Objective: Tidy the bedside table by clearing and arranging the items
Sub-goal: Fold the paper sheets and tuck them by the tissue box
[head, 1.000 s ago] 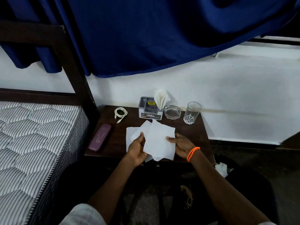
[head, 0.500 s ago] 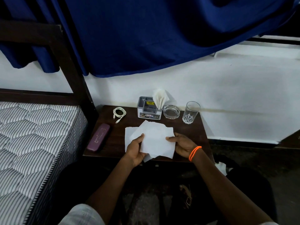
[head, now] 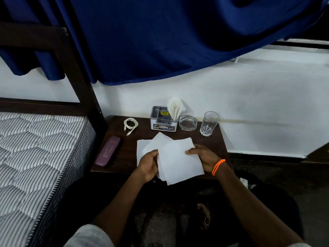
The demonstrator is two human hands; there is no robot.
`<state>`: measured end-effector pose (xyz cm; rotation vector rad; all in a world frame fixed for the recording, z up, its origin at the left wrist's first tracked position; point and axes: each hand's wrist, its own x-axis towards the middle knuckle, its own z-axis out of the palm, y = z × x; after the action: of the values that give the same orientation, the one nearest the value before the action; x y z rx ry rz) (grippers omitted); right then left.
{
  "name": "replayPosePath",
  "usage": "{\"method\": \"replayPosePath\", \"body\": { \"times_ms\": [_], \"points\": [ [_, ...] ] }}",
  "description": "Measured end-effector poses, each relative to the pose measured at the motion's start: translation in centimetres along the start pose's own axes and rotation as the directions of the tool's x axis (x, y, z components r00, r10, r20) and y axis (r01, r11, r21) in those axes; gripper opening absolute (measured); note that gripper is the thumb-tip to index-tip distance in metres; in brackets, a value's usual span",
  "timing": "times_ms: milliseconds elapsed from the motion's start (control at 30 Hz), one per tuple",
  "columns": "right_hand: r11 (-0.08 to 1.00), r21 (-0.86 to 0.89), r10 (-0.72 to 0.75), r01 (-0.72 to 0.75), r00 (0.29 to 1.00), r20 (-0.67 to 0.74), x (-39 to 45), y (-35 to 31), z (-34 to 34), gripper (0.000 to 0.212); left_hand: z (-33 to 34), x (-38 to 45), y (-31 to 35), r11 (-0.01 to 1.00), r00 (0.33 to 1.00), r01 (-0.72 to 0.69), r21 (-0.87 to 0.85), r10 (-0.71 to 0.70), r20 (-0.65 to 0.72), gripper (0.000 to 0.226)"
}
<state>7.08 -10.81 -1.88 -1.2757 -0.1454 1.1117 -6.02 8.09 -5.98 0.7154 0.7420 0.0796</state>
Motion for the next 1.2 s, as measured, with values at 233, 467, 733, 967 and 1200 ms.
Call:
{"method": "replayPosePath", "body": {
  "times_ms": [233,467,733,967,1200],
  "points": [
    [0.999,0.031,-0.004,0.008,0.992,-0.123,1.0,1.5,0.3,0.044,-0.3,0.2,0.0,0.999,0.999,0.032,0.018,-0.032,-0.016,0.031],
    [0.995,0.094,-0.024,0.045,0.975,-0.220,1.9,3.7,0.8,0.041,-0.4,-0.4,-0.4,0.998,0.998,0.057,-0.003,-0.057,-0.019,0.037],
    [0.995,0.062,-0.054,0.078,0.945,-0.321,2.4,3.4,0.6,0.036,-0.4,0.0,-0.8,0.974,0.995,-0.073,0.215,0.085,-0.046,0.029],
    [0.987,0.114,0.125,-0.110,0.983,-0.138,1.3,3.5,0.5,0.026,0.9,-1.2,-1.5,0.945,0.974,-0.206,0.255,0.223,-0.040,0.007],
    [0.982,0.103,-0.082,0.156,0.858,-0.508,2.0,1.3,-2.2,0.041,-1.1,-0.3,1.9,0.787,0.835,-0.291,0.545,0.487,-0.258,0.011]
  ]
}}
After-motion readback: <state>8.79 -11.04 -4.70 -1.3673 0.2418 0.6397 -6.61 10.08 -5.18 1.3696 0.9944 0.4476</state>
